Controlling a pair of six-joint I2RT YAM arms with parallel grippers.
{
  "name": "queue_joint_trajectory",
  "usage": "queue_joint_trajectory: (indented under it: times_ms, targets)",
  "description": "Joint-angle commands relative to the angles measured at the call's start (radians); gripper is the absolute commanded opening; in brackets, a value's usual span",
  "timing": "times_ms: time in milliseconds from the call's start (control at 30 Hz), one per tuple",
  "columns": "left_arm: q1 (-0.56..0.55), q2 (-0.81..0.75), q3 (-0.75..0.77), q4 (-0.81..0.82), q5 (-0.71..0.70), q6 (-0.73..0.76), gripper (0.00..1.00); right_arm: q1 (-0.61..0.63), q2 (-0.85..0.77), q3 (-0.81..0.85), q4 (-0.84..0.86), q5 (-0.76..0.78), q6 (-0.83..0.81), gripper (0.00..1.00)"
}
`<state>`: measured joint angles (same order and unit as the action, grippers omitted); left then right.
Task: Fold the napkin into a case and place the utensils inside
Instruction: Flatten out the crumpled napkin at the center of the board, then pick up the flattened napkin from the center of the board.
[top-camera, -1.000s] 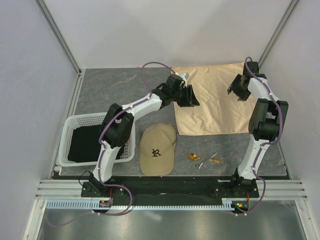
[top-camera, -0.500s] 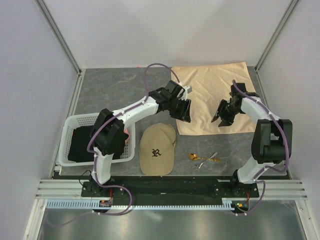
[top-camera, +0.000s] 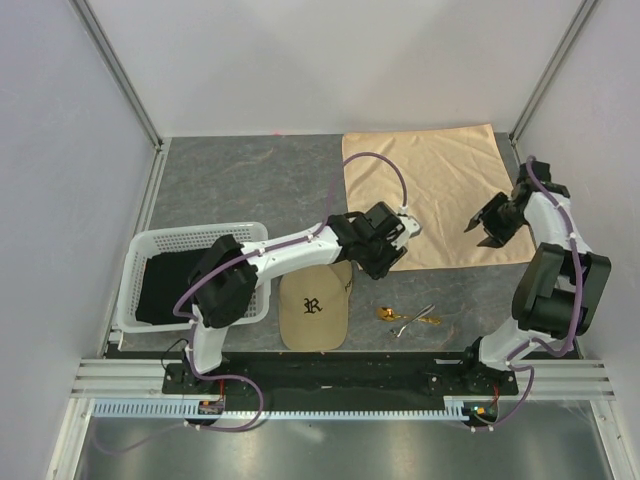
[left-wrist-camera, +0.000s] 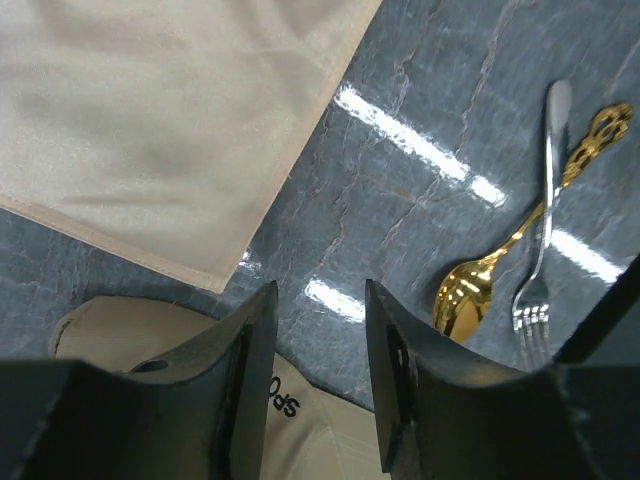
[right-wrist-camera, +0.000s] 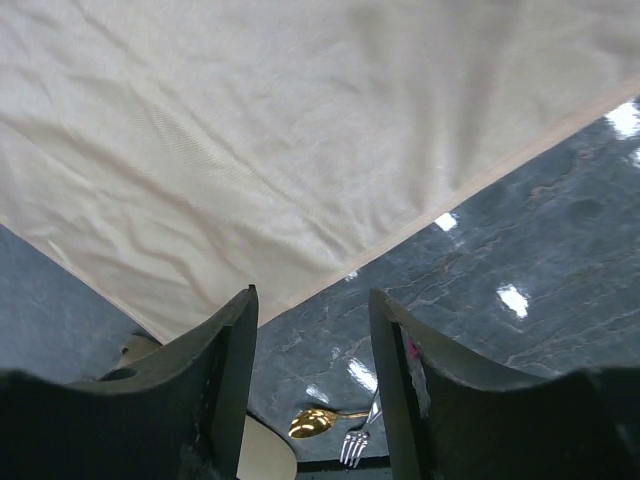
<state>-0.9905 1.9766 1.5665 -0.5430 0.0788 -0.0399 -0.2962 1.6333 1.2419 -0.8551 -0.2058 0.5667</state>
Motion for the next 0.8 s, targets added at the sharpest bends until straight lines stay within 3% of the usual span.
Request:
queue_joint_trajectory:
  times_ms: [0, 333, 767]
  targets:
    - [-0.031, 0.025, 0.001, 0.003, -0.131, 0.181, 0.5, -0.081, -0.003, 0.042, -0.045, -0.038, -0.01, 0.56]
    - [-0.074, 0.156, 0.023, -0.017, -0.362, 0.264, 0.53, -0.08, 0.023, 0.065, -0.048, -0.063, -0.024, 0.57]
    - [-0.083, 0.127, 0.033, 0.014, -0.479, 0.265, 0.48, -0.08, 0.022, 0.037, -0.035, -0.092, -0.024, 0.57]
